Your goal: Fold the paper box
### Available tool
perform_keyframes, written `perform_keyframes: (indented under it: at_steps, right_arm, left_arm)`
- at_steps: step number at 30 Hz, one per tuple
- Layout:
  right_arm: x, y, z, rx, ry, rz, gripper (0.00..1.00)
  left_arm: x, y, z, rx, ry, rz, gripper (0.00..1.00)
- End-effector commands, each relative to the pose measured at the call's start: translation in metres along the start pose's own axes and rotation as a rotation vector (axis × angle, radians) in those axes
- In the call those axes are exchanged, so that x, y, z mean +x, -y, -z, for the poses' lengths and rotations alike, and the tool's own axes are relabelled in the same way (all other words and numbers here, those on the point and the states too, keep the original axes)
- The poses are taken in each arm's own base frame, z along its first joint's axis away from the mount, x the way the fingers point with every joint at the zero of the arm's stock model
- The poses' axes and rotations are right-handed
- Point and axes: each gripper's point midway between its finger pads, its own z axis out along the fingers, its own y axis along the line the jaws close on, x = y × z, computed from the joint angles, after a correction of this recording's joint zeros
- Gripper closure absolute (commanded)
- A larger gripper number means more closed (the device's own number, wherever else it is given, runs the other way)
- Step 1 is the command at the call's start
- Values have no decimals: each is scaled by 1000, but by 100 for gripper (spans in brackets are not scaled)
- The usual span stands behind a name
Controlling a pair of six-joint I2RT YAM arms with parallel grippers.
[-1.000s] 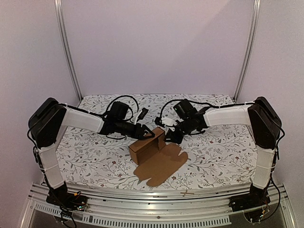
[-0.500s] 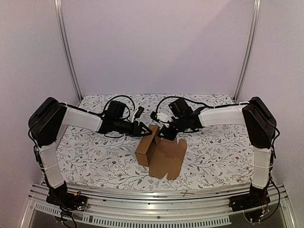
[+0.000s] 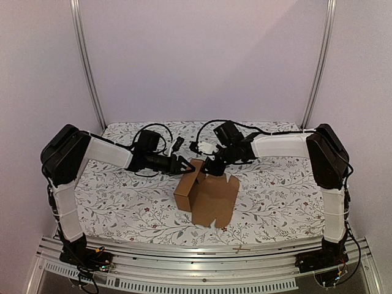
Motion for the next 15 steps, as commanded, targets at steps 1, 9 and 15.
perform_keyframes:
  at_steps: [1,9,15]
  right_arm:
    - [-3,-8,-17,-117,1,43,59]
    - [-17,-13,-37,-204,-7,37,69]
    - [-21,1,-48,-144,-18,-25,92]
  left_arm:
    - [13,-26,-4,9,-37,72,49]
    - [1,-34,1,91,-4,123,53]
    - [-9,-35,4,123,33,143,54]
